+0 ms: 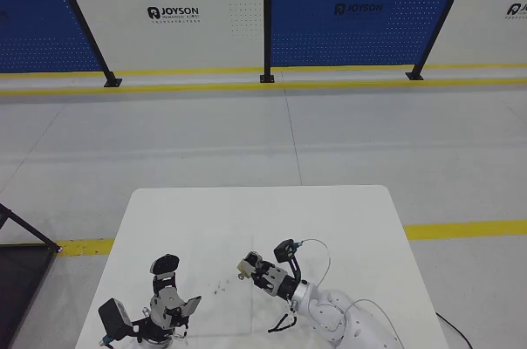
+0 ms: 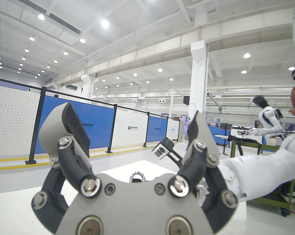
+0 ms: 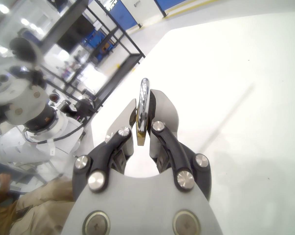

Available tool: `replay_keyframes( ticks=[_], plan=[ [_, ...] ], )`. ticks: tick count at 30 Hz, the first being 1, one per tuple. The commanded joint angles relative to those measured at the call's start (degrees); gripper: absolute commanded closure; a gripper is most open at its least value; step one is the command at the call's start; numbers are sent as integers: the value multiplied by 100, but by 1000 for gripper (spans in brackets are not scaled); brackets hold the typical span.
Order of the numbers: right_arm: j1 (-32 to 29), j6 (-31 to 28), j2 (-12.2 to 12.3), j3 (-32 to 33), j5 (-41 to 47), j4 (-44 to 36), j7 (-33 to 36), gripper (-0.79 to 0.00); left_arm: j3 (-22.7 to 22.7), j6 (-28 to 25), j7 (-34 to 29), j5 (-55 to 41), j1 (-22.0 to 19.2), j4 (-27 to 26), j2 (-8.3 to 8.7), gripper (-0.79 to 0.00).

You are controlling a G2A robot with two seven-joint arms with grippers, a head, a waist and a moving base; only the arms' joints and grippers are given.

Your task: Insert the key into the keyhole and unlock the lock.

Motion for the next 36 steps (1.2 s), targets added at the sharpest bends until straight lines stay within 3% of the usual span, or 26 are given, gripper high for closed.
replay_keyframes(
  ticks=[1,5,10,17,22,26,33,36],
  plan=[
    [44,52,-15,-36,-24,82,24,0,0,0,0,0,0,0,0,-785],
    [90,112,-38,-85,-90,197,-10,0,0,0,0,0,0,0,0,-785],
    [101,128,-47,-91,-142,260,-81,-308,0,0,0,0,0,0,0,-785],
    [90,131,-45,-76,-196,245,-100,-388,0,0,0,0,0,0,0,-785],
    [72,138,-37,-51,-232,196,-104,-563,0,0,0,0,0,0,0,-785],
    [44,132,-25,-19,-261,135,-96,-613,0,0,0,0,0,0,0,-785],
    [7,133,-7,38,-292,55,-100,-785,0,0,0,0,0,0,0,-785],
    [-29,115,10,81,-343,-7,-135,-785,0,0,0,0,0,0,0,-785]
  ],
)
